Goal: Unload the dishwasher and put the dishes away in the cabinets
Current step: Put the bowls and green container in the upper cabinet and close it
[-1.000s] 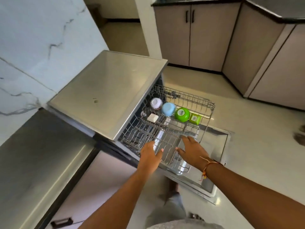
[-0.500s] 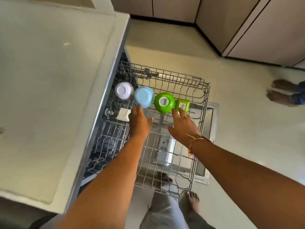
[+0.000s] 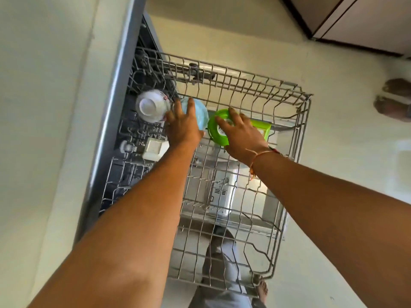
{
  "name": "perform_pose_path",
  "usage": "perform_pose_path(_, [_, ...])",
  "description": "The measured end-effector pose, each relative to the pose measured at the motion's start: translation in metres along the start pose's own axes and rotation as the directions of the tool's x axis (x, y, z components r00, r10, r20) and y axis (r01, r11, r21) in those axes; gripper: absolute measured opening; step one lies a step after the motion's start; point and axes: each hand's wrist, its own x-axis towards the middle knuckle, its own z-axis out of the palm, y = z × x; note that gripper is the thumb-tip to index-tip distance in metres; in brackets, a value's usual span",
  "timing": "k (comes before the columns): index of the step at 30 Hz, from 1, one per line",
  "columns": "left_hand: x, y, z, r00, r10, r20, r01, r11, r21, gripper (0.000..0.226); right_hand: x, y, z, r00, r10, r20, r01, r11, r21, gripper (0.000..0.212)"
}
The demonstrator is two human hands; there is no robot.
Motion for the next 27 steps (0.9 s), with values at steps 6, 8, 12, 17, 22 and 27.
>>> perform_pose_path(6, [0.004,0.001,0.002,0.995,-0.043,-0.086,0.040,0.998,-0.038,0.098,0.016,0.005,0.004,1.000,0.013,0.006,-0.013,1.000,0.028,0.085])
perform_pose_path(8, [-0.002,0.000,0.000,0.988,-0.026,-0.153,0.016,0.998,-0.063,0.097,0.019,0.005,0.001,1.000,0.005,-0.002,-0.005,1.000,0.016,0.088])
perform_pose_path(12, [-0.023,-0.003,-0.011,0.952,-0.007,-0.308,-0.046,0.985,-0.164,0.094,0.017,0.001,-0.007,0.999,-0.022,-0.034,0.021,0.999,-0.029,0.094])
perform_pose_path(17, [-0.079,-0.006,-0.030,0.894,-0.083,-0.441,-0.037,0.966,-0.256,0.095,-0.011,-0.001,-0.026,0.991,0.063,-0.121,-0.048,0.992,0.120,0.100])
perform_pose_path(22, [-0.188,0.010,-0.070,0.867,-0.268,-0.419,0.045,0.881,-0.471,0.106,-0.098,-0.002,-0.068,0.960,0.197,-0.198,-0.034,0.785,0.618,0.092])
perform_pose_path(27, [-0.338,0.042,-0.113,0.789,-0.376,-0.486,0.015,0.802,-0.597,0.101,-0.223,-0.013,-0.122,0.974,0.168,-0.152,0.094,0.309,0.946,0.072])
